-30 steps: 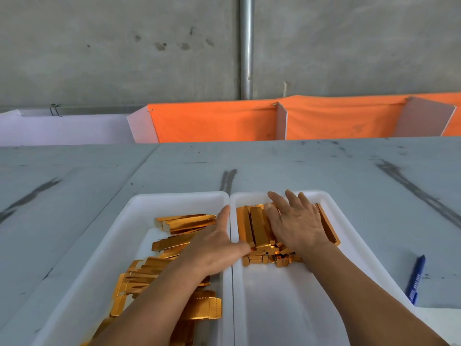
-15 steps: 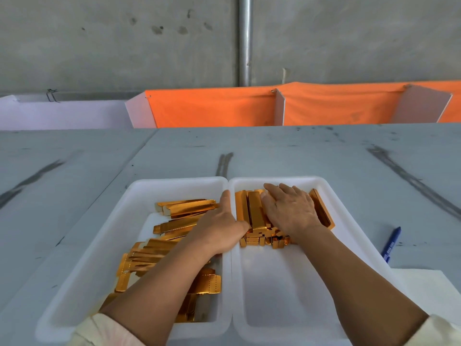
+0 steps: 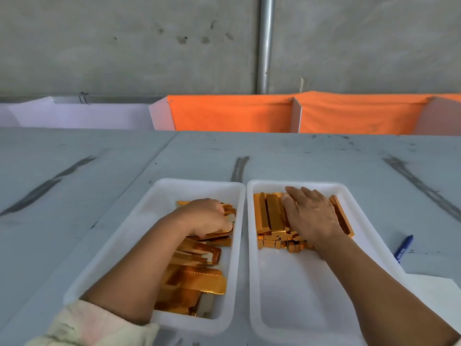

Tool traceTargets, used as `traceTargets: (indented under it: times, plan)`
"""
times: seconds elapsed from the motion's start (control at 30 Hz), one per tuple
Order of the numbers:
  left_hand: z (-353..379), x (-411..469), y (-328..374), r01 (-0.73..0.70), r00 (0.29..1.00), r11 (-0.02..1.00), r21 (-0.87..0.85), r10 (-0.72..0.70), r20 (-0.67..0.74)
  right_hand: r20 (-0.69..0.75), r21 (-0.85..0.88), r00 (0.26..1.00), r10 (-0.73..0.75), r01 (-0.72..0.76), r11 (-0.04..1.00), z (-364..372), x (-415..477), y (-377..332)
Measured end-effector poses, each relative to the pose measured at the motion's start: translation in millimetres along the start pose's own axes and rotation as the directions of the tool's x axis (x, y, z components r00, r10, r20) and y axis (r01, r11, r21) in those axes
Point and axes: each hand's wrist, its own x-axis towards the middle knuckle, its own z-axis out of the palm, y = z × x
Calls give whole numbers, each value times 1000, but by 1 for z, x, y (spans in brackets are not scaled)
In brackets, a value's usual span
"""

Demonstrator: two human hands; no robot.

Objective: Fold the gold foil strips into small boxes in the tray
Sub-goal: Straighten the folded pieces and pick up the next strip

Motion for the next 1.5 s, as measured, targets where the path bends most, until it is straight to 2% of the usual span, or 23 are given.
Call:
traceTargets:
  times: [0.07,0.17,0.23,0.33,0.4,0.5,0.57,0.67,0.77,0.9,1.07,1.2,1.33,1.5]
  plan:
    - [-6,-7,-6,-6,999,992,129,-1,54,-3,-2,1000,-12,12,1000,0,2,-5]
    - [-15,-17,-14,-8,982,992,125,-16,190,17,-44,999,-34,35,998,1,5,-11]
    - [-23,-21,-19,-35,964,977,209,-22,264,34,-30,999,-30,31,999,1,5,-12]
    - [-34,-25,-20,-87,898,939,332,-70,434,45,1,999,-21,21,1000,-1,3,-11]
    - [-28,-26,-21,-106,858,907,408,-125,499,55,11,998,-29,28,1000,-3,3,-13]
    - [3,-27,-28,-130,881,777,615,-194,432,79,45,997,-24,21,999,-5,1,-16]
    - [22,-25,-38,-125,914,746,654,-169,368,93,62,996,-20,14,998,-5,0,-17]
    - [29,-13,-46,-76,953,808,585,-113,279,106,54,994,-17,11,998,-8,-1,-18]
    - [29,4,-44,-37,993,875,482,-22,116,120,-7,992,-37,38,999,-8,-2,-19]
    - [39,24,-39,23,994,924,382,18,-104,123,11,992,-31,30,1000,-10,-3,-20]
    - [34,32,-39,34,994,952,305,0,-112,105,10,994,-42,41,999,-11,-1,-17]
    - [10,27,-38,-68,983,951,301,114,-141,97,106,995,-1,-10,994,-9,3,-19]
    - [2,25,-34,-93,964,945,313,165,-211,89,133,996,-6,-6,991,-11,2,-24]
    - [-10,24,-31,-82,956,976,200,134,-260,37,219,999,-25,16,975,-16,-2,-26]
